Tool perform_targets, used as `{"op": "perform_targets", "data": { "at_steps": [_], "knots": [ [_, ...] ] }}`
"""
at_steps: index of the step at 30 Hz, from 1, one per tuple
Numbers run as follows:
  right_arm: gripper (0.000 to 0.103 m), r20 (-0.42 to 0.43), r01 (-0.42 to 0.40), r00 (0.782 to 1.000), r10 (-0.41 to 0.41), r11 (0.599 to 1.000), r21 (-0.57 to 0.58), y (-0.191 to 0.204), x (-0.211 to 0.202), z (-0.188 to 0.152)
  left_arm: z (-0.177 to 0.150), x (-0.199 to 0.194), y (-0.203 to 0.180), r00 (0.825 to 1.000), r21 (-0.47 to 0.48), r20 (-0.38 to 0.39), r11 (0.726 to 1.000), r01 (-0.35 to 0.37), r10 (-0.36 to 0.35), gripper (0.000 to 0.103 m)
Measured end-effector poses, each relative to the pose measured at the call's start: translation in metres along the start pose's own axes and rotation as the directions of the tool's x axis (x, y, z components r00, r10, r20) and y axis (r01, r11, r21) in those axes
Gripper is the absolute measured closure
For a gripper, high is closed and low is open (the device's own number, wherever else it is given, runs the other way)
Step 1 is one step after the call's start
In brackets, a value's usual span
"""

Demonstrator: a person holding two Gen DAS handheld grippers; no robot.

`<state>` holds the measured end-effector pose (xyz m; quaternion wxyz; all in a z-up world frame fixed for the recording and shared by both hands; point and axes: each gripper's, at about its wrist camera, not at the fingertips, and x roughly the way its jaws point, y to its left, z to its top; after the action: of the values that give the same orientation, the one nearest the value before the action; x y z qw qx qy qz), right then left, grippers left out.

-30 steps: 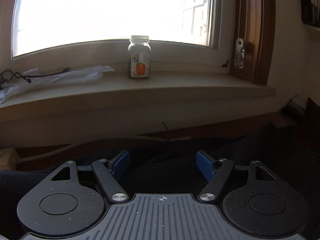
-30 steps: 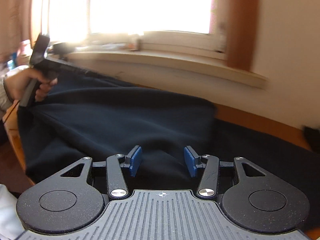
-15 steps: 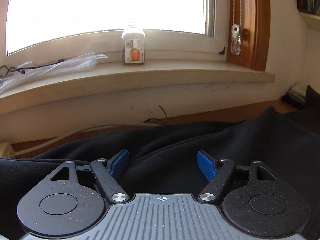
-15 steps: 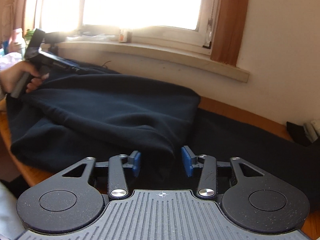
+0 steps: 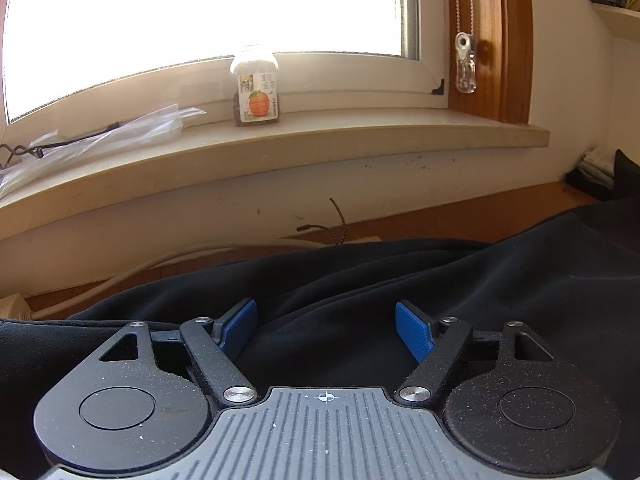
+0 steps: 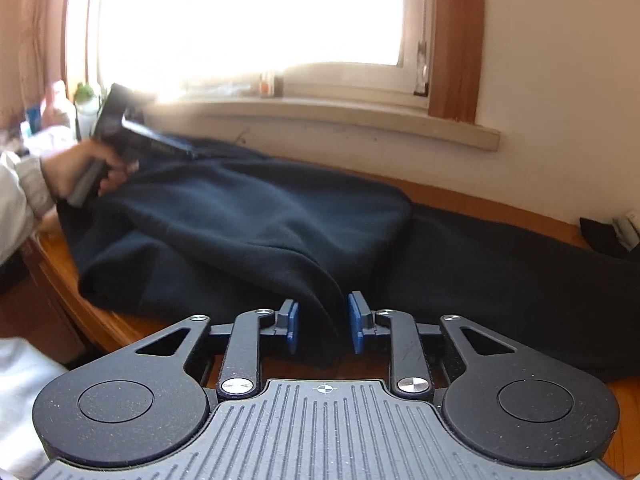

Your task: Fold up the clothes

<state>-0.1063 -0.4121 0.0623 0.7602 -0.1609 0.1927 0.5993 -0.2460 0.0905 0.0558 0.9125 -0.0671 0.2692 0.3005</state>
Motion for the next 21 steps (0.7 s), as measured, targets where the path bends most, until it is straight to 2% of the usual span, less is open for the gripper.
{"op": "perform_targets", "data": {
  "at_steps": [3,5,7,12,14,16,19,21],
  "knots": [
    [0.075,-0.004,0.009,1.000,-0.009,1.000,-0.027,0.004,0.003,-0.005,0.001,0.000,-0.002,1.000,0.007,0.000,1.000,-0.003,0.003,0.023],
    [0.070,-0.013,0.021,1.000,-0.022,0.999,-0.043,0.006,0.008,-0.010,0.006,-0.002,-0.003,1.000,0.003,0.001,1.000,-0.002,0.002,0.023],
    [0.070,-0.007,0.022,1.000,-0.022,0.999,-0.028,0.005,0.013,-0.015,0.016,-0.004,-0.009,1.000,-0.006,0.013,1.000,0.017,-0.017,0.026],
    [0.069,0.042,0.035,0.998,-0.036,0.999,0.008,-0.001,0.019,-0.018,0.054,-0.003,-0.053,0.986,0.042,0.044,0.986,0.159,-0.161,0.028],
    [0.076,0.058,0.036,0.998,-0.036,0.999,0.006,-0.002,0.021,-0.015,0.068,0.005,-0.077,0.976,0.074,0.042,0.975,0.212,-0.215,0.028],
    [0.076,0.069,0.036,0.997,-0.036,0.999,0.004,-0.002,0.022,-0.012,0.076,0.020,-0.101,0.969,0.106,0.031,0.965,0.240,-0.244,0.028],
    [0.076,0.066,0.032,0.997,-0.032,0.999,0.009,-0.003,0.024,-0.016,0.085,0.051,-0.131,0.955,0.110,-0.025,0.949,0.296,-0.295,0.029],
    [0.076,0.070,0.028,0.997,-0.030,0.999,0.028,-0.005,0.025,-0.020,0.089,0.072,-0.147,0.947,0.115,-0.069,0.940,0.321,-0.315,0.038]
  ]
}}
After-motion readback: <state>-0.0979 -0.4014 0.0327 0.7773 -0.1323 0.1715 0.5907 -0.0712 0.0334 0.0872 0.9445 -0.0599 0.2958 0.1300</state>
